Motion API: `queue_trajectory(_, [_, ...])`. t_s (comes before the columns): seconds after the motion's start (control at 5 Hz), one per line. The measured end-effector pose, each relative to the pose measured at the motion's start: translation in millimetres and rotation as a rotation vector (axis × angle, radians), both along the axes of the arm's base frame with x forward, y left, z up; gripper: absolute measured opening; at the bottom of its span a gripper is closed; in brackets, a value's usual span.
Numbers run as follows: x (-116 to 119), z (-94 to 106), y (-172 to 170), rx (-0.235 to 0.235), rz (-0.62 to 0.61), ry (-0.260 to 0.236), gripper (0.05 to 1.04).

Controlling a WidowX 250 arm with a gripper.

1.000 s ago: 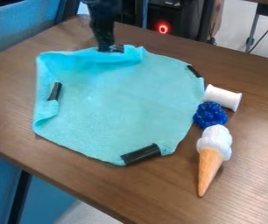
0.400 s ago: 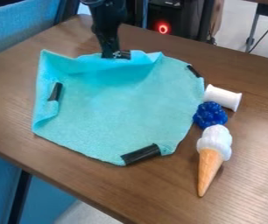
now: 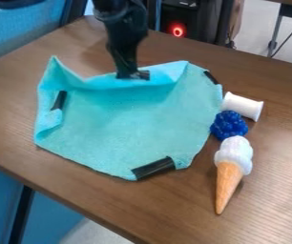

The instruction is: Fold the cloth from the top left to the right bottom

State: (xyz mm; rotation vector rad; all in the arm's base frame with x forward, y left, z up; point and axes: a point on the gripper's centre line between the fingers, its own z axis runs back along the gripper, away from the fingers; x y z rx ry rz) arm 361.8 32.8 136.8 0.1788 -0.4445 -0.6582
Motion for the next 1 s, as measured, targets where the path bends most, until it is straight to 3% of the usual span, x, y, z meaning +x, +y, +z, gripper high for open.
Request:
queue_trajectory(0.4, [-20, -5.7, -32, -0.008, 0.027, -0.016, 0.051])
queue_trajectory(1.0, [-48, 8.2, -68, -0.048, -0.025, -0.043, 0.051])
